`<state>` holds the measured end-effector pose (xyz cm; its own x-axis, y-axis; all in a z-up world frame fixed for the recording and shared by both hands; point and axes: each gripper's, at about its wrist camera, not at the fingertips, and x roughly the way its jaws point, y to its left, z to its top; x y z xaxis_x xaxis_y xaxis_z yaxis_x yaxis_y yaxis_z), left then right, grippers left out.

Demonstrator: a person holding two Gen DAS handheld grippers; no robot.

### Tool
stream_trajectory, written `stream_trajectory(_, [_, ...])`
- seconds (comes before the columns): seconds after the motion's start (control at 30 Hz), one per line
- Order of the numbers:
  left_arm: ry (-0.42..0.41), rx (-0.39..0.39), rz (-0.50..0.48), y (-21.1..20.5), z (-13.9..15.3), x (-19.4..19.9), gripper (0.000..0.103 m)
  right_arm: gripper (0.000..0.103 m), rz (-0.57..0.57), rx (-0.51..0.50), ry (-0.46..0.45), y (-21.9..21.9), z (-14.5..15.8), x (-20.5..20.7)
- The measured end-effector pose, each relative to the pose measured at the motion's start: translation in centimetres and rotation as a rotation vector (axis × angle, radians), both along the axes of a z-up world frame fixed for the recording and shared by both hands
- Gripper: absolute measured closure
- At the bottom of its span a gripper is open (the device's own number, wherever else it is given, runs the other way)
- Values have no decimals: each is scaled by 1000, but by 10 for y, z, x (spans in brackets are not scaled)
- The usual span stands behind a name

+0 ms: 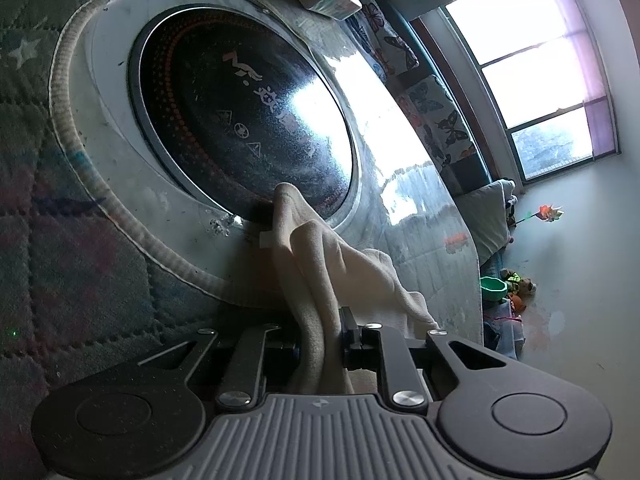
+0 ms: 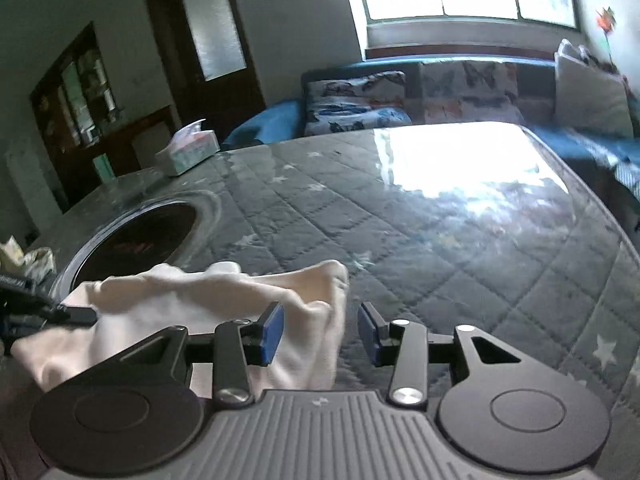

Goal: Fold clothes
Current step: 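Lift the folded sweatshirt with both grippers and carry it across the table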

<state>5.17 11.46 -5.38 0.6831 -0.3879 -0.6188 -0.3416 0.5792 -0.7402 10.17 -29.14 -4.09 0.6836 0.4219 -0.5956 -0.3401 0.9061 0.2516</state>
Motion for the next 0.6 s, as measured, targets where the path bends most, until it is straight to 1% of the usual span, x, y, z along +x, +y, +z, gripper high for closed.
stream_trajectory(0.1, [2, 5, 3, -2, 0, 0, 84, 61, -3, 48, 28, -7, -8, 7])
stream_trajectory(0.2, [4, 12, 7, -5, 2, 1, 84, 61, -4, 70, 35, -10, -13, 11])
stream_trajectory(0.3, [4, 17, 11, -7, 3, 0, 84, 62, 12, 109, 43, -10, -12, 12])
stream_trajectory(0.4, [3, 26, 14, -9, 4, 0, 84, 64, 30, 118, 44, -6, -11, 10])
stream_trajectory(0.43, [3, 30, 14, -10, 4, 0, 84, 67, 32, 120, 47, -5, -11, 10])
stream_trajectory(0.47, [3, 33, 14, -11, 5, 0, 84, 73, 34, 123, 51, -5, -11, 11])
stream_trajectory(0.53, [4, 41, 14, -14, 6, 1, 84, 78, 39, 129, 57, -4, -11, 10])
stream_trajectory(0.57, [4, 45, 13, -16, 6, 1, 84, 82, 45, 133, 58, -4, -11, 10])
stream_trajectory(0.6, [4, 52, 11, -17, 7, 1, 84, 83, 51, 137, 59, -4, -11, 9])
